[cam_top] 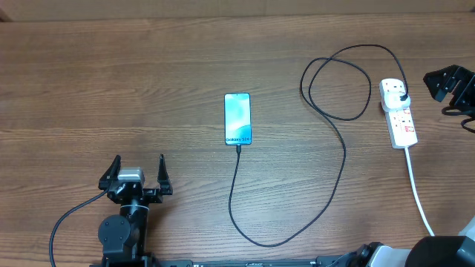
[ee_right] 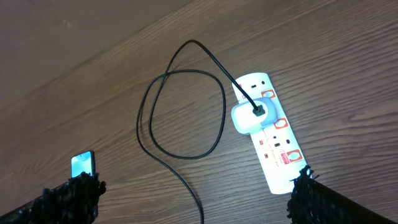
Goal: Plug charger to phone and switch on socket
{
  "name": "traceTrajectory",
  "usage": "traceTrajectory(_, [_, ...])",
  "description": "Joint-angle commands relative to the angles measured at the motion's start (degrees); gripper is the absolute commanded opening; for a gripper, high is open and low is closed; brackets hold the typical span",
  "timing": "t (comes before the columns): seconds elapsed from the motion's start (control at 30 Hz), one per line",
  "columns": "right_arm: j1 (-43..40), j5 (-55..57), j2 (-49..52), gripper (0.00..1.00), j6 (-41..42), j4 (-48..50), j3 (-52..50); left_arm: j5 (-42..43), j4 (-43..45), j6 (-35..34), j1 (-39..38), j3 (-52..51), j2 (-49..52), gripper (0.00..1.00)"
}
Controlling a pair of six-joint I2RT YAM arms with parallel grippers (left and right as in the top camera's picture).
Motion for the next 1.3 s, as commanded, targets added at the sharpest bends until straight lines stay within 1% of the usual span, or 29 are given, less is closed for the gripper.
traceTrajectory(0.0, [0.22,-0.26,0.15,1.00,0.22,0.11,0.02,-0.59,-0.13,-0.79,0.00,-0.22,-0.66,1.00])
traceTrajectory(0.3, [0.24,-0.28,-0.20,1.00,0.20,0.13,0.00,-0.59,-0.13,-0.79,0.00,-0.22,-0.63,1.00])
traceTrajectory(0.47, [2.29,-0.70,-1.55,1.00,0.24,2.23,-1.64,-0.59,-0.13,-0.79,0.00,-0.22,-0.61,1.00])
traceTrajectory(0.6, [6.43,-0.96,-5.33,1.00,0.22,10.43,-7.30,-0.59,-0.13,-0.79,0.00,-0.22,-0.61,1.00])
traceTrajectory(0.8, [13.20,-0.94,-13.60,1.00,0.22,27.50,-20.72,-0.57,-0.11,-0.79,0.00,-0.22,-0.61,0.99])
traceTrajectory(1.03, [18.56,-0.92,-22.36,1.00,0.22,42.29,-32.30,-0.57,-0.13,-0.79,0.00,-0.22,-0.61,1.00])
traceTrajectory(1.07, [19.91,-0.92,-24.81,1.00,0.22,45.62,-34.97,-0.59,-0.13,-0.79,0.00,-0.22,-0.61,1.00])
traceTrajectory(1.27, [25.11,-0.92,-33.53,1.00,0.22,55.32,-44.44,-0.57,-0.13,-0.79,0.00,-0.22,-0.61,1.00])
